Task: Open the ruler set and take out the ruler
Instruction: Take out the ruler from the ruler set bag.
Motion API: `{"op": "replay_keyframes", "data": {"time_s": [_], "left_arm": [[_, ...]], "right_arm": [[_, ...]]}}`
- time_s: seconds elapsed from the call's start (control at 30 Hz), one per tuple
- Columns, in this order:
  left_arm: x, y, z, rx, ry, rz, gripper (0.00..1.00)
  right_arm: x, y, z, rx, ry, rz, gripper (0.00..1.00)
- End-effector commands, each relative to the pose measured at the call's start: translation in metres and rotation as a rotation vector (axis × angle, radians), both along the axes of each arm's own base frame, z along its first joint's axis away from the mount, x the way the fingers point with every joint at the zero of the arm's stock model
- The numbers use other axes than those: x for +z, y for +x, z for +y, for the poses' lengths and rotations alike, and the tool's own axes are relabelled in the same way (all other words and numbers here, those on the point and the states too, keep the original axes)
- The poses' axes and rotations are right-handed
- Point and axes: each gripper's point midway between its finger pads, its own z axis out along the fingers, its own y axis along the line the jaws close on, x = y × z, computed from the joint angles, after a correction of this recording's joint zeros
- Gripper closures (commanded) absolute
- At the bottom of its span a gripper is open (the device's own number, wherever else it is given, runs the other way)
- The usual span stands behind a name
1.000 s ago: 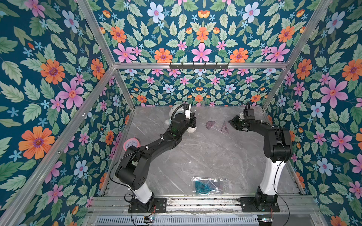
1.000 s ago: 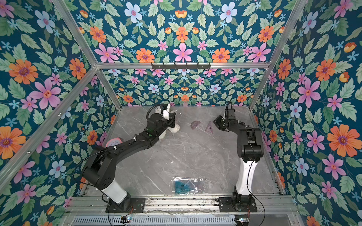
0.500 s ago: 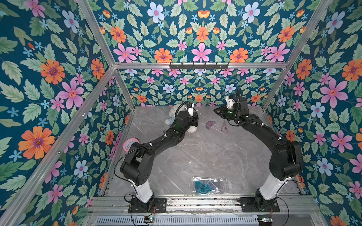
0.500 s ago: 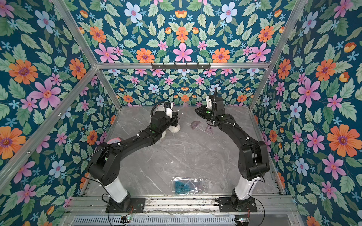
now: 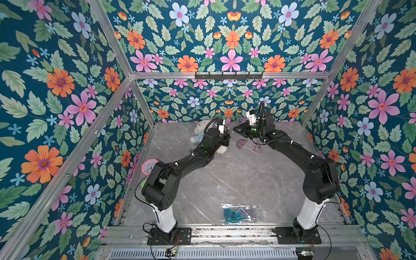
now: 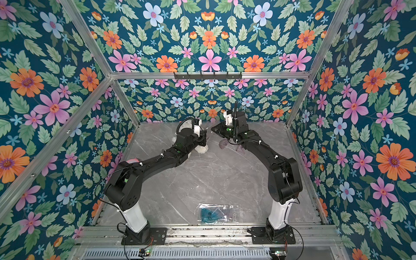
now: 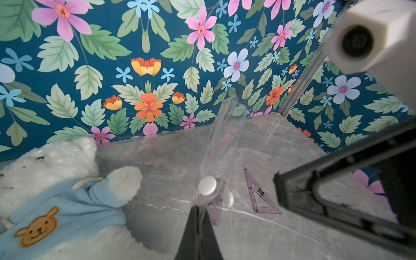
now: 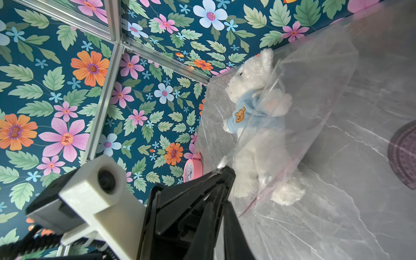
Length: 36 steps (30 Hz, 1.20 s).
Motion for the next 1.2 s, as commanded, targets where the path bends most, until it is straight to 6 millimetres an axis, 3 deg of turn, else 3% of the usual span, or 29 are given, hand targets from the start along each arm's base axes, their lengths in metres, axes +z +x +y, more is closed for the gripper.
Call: {"op": "replay_keyframes", "data": {"time_s": [0.0, 0.63, 1.17], "left_arm": [[0.006, -0.001, -0.003, -0.014, -0.017, -0.007, 1.00], [0.006, -0.006, -0.013, -0.077, -0.031, -0.017, 1.00], [0.016, -0.009, -0.011, -0.074, -0.048, -0.049, 1.00]], "right_arm": [[-0.006, -0.002, 0.008, 0.016, 0.002, 0.028, 0.87], [-0.060, 0.003, 0.021, 0.051, -0.076, 0.175, 0.81], [-0.075, 0.003, 0.023, 0.060, -0.082, 0.215, 0.75]]}}
